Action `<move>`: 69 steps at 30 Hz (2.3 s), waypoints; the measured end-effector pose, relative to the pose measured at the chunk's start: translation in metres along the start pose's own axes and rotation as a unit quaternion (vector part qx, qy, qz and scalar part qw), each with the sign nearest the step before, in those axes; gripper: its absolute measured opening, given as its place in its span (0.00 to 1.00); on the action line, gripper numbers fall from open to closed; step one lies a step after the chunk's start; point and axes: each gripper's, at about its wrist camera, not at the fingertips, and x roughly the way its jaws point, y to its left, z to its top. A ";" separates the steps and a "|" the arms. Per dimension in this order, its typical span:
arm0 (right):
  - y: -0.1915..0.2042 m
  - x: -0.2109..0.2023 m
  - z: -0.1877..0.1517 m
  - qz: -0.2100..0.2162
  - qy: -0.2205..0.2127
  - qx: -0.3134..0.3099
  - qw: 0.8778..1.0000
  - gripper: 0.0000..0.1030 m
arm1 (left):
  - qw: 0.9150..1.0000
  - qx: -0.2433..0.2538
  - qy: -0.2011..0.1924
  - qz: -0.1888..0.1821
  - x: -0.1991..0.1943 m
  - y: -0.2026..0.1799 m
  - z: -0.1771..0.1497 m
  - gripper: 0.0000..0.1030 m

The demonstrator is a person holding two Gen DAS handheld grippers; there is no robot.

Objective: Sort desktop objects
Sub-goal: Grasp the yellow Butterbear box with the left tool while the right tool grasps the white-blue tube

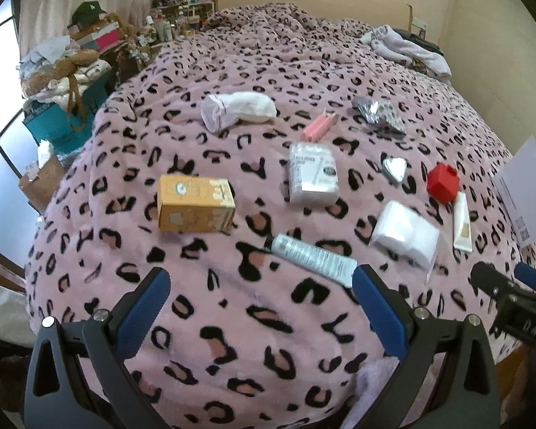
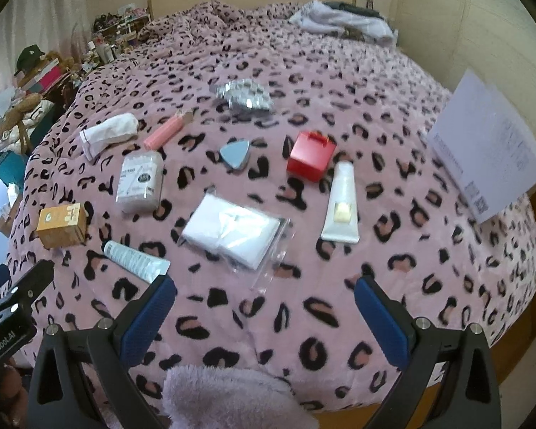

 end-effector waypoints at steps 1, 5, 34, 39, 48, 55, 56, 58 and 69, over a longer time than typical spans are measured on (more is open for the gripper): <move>0.000 0.002 -0.002 0.001 0.002 -0.001 1.000 1.00 | 1.000 -0.003 0.005 -0.001 0.002 0.003 -0.003 1.00; 0.006 0.012 -0.012 0.012 0.017 -0.010 1.000 1.00 | 0.998 -0.028 0.028 -0.040 0.014 0.022 -0.013 1.00; 0.148 0.094 -0.012 0.173 0.000 -0.269 0.948 1.00 | 0.996 -0.067 0.051 -0.003 0.135 0.082 0.059 1.00; 0.153 0.105 -0.015 0.183 -0.015 -0.279 0.943 1.00 | 0.997 -0.035 0.055 0.037 0.152 0.067 0.056 1.00; 0.158 0.130 -0.018 0.177 0.015 -0.272 0.946 0.66 | 0.995 -0.047 0.073 0.052 0.173 0.071 0.045 0.91; 0.160 0.126 -0.019 0.197 0.028 -0.259 0.945 0.32 | 0.996 -0.055 0.062 0.043 0.167 0.074 0.044 0.85; 0.161 0.125 -0.019 0.201 0.031 -0.256 0.945 0.28 | 0.996 -0.056 0.061 0.041 0.166 0.075 0.043 0.85; 0.163 0.122 -0.020 0.197 0.030 -0.256 0.946 0.27 | 0.996 -0.059 0.056 0.038 0.162 0.078 0.042 0.85; 0.165 0.127 -0.013 0.211 0.059 -0.220 0.951 0.25 | 0.995 -0.079 0.048 0.031 0.149 0.096 0.042 0.85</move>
